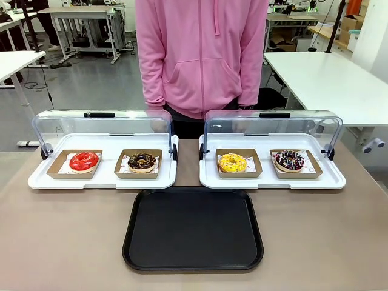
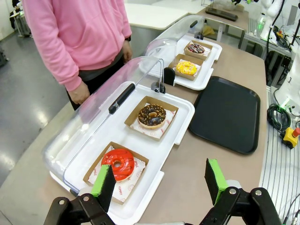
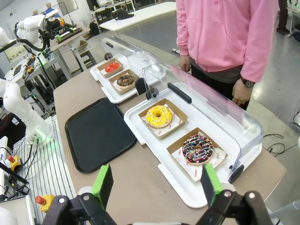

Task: Move the fourth donut from the left to the tray.
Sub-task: Pick up the Paper togo box containing the Donut indicated by the person and place it on the Handle tray.

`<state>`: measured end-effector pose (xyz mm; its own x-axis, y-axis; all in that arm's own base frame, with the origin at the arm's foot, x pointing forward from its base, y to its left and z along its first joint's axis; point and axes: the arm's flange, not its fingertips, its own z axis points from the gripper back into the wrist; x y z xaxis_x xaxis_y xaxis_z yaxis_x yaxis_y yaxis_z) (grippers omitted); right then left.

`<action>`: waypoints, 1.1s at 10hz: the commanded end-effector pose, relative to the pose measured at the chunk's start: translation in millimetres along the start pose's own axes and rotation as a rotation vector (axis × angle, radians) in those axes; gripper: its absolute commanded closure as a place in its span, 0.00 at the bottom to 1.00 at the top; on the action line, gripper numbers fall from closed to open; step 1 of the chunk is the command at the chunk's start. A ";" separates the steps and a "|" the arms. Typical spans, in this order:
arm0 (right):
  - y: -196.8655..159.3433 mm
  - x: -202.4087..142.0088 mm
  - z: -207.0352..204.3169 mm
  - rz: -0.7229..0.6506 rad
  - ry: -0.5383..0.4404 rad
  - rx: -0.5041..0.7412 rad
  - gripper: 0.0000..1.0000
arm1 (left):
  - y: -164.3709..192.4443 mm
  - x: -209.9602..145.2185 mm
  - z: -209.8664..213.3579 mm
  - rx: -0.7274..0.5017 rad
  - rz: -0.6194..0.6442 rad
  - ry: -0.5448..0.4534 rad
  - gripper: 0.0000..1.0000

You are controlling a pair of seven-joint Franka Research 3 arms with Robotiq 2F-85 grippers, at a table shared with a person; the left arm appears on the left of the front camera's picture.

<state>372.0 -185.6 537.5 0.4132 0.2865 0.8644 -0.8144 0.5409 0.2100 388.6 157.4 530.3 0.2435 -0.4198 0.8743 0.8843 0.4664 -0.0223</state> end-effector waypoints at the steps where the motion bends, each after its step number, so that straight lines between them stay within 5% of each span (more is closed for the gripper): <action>1: -2.8 3.3 -0.6 0.025 -0.028 0.003 0.00 | 0.9 2.0 0.0 -0.003 -0.004 -0.019 0.00; 11: -2.8 3.3 -0.6 0.025 -0.028 0.003 0.00 | 0.9 2.0 0.0 -0.003 -0.004 -0.019 0.00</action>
<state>372.0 -185.6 537.5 0.4129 0.2867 0.8645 -0.8146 0.5408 0.2097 388.6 157.4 530.3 0.2435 -0.4198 0.8743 0.8843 0.4664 -0.0223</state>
